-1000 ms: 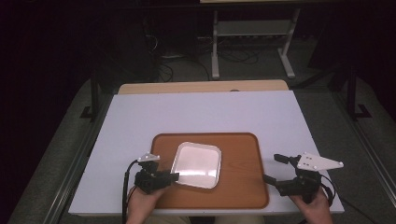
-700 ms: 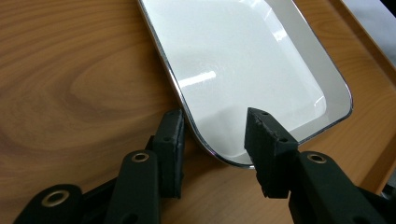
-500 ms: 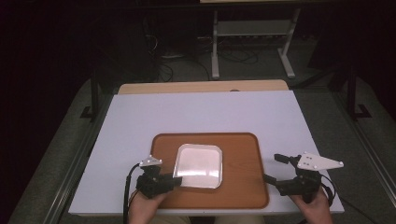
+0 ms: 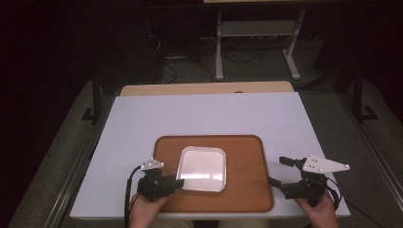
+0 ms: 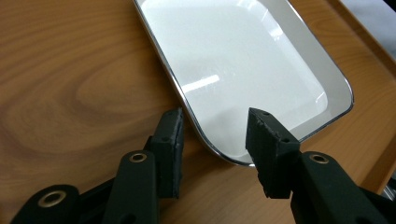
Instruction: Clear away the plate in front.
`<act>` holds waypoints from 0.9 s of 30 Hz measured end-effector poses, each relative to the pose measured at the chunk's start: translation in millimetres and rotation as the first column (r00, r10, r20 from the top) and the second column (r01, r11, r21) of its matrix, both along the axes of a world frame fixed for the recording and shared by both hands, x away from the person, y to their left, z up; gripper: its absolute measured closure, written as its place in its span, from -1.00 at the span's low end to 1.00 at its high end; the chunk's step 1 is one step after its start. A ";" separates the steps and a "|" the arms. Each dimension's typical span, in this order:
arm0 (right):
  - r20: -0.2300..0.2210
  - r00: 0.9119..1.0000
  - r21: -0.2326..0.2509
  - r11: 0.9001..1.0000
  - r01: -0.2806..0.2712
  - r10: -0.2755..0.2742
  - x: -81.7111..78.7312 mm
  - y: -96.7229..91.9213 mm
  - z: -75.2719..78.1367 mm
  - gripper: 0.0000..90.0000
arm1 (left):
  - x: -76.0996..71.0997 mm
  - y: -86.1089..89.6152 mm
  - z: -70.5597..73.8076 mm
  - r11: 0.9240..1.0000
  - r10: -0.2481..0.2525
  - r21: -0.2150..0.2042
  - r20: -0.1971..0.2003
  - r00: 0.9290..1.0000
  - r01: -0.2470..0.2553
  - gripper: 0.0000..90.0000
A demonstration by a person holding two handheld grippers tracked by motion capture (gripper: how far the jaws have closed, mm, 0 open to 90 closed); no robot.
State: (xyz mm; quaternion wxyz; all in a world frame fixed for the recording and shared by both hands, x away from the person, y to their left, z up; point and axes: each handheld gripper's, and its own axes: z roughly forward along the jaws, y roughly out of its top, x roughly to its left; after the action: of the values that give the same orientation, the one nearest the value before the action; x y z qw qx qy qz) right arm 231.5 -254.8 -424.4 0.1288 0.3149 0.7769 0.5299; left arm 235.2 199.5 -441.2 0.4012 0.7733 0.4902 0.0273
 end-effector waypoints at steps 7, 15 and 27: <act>0.000 1.000 -0.003 1.000 0.005 -0.005 -0.6 0.1 0.1 -0.71 | 0.8 5.6 7.4 1.000 -0.001 0.010 0.047 0.999 0.000 0.26; -0.002 1.000 -0.010 1.000 0.010 -0.010 -0.6 0.7 -0.1 -0.71 | -0.4 6.9 2.0 1.000 -0.015 0.000 0.046 0.999 0.015 0.24; -0.013 1.000 -0.025 0.999 0.020 -0.020 0.5 2.2 -1.2 -0.71 | 2.5 15.5 8.0 0.998 -0.051 0.031 0.127 0.991 0.047 0.18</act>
State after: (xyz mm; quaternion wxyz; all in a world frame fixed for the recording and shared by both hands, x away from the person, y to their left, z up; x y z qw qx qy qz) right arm 232.0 -252.5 -425.7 0.1329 0.3244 0.7810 0.5169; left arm 237.7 215.1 -433.2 0.4213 0.7874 0.4440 0.0739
